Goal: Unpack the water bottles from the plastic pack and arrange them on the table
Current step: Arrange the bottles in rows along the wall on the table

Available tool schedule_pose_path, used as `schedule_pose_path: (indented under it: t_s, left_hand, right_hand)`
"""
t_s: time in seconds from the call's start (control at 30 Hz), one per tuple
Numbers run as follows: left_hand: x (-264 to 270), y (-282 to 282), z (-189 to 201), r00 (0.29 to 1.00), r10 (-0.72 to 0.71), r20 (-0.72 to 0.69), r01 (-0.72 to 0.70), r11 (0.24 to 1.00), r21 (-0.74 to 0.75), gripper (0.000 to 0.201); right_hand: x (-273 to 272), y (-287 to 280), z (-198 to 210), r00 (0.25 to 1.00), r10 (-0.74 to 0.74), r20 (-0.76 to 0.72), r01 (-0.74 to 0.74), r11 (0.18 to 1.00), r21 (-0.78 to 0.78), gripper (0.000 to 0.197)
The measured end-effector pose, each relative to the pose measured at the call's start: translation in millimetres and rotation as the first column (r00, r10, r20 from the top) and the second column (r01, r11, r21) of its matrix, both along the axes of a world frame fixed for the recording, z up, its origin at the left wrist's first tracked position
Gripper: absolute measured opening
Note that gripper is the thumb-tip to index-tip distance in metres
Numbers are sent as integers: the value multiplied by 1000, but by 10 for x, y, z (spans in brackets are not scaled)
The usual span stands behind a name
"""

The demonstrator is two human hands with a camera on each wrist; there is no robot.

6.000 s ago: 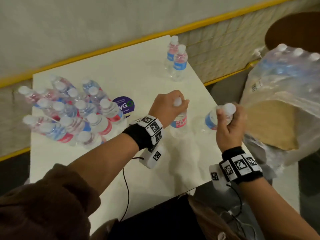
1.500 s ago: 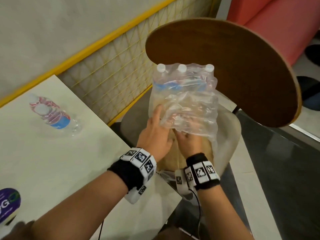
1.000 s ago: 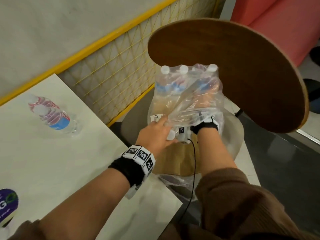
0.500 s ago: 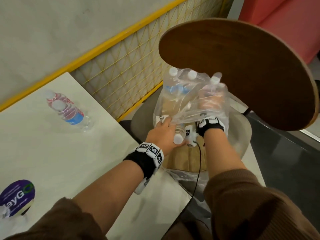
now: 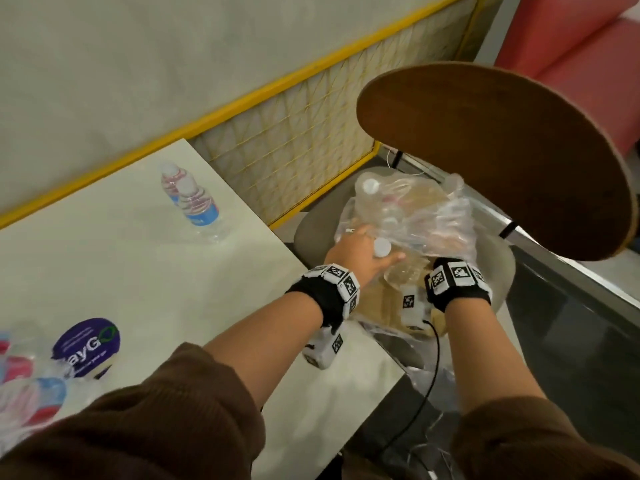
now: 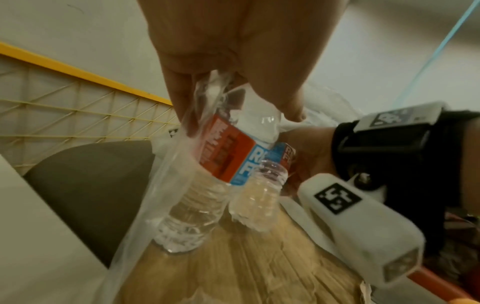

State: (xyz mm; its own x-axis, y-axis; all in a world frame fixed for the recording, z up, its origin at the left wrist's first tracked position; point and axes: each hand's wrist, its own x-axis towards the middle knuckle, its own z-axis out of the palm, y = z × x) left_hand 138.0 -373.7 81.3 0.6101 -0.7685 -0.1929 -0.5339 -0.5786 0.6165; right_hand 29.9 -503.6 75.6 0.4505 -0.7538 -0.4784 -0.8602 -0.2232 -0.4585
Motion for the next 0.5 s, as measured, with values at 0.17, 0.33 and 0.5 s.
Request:
schedule_pose_path:
  t_s: [0.17, 0.33, 0.5]
  left_hand:
    - [-44, 300, 237, 990, 130, -54, -137, 977, -161, 64]
    - [57, 893, 449, 959, 256, -119, -274, 944, -183, 51]
    - [40, 1851, 608, 903, 424, -72, -430, 891, -146, 49]
  right_hand:
    - [20, 331, -67, 971, -166, 173, 133, 973, 188, 64]
    - [-115, 855, 155, 910, -77, 406, 24, 991, 135, 55]
    - [-21, 1419, 187, 744, -54, 665, -164, 951, 261, 57]
